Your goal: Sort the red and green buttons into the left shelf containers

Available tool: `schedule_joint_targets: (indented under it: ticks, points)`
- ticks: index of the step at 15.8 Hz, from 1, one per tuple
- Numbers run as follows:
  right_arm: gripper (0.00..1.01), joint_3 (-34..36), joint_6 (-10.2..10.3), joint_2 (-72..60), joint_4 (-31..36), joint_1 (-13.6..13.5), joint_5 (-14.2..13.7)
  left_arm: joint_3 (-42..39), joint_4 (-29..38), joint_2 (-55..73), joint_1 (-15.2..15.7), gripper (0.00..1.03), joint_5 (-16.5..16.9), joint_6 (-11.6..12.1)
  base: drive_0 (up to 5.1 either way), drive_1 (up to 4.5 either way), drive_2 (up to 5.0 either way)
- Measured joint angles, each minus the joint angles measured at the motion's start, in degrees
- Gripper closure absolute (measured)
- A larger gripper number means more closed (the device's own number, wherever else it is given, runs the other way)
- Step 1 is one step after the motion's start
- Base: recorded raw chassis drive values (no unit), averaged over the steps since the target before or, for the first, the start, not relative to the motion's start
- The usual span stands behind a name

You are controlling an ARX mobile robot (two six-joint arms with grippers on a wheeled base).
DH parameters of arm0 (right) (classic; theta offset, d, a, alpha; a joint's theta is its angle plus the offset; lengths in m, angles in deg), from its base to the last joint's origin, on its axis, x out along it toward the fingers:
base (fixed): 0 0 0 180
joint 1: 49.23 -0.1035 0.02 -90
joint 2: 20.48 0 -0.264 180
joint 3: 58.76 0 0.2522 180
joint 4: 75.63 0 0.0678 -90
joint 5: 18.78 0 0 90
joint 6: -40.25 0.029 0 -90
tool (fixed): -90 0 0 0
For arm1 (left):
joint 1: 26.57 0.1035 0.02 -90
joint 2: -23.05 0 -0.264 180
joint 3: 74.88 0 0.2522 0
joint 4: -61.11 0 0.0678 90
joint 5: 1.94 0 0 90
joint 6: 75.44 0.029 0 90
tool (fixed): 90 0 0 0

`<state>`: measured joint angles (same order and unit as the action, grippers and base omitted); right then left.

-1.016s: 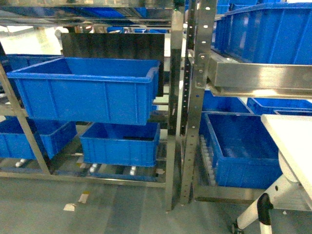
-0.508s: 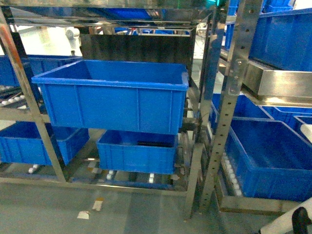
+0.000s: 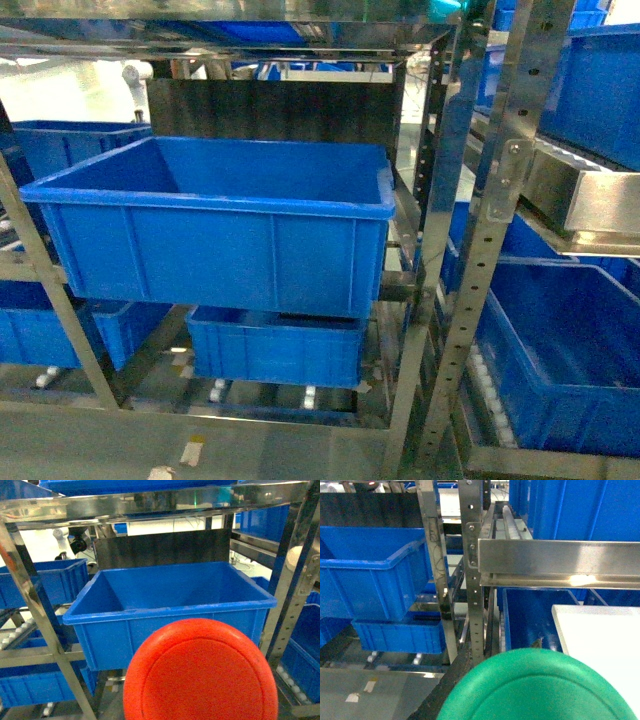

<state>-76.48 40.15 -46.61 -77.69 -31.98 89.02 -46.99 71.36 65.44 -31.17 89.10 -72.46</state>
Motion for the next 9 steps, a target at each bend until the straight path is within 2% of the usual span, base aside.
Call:
schedule_joint_targets:
  ticks: [3,9]
  points:
    - [0.73,0.0,0.0,0.1,0.1,0.0,-0.2,0.0,0.2,-0.4,-0.1,0.79,0.3,0.0,-4.5,4.06,0.6]
    - [0.74,0.0,0.0,0.4,0.2,0.0,0.0,0.0,0.0,-0.4,0.1,0.79,0.0,0.0,-3.3,4.90,-1.5]
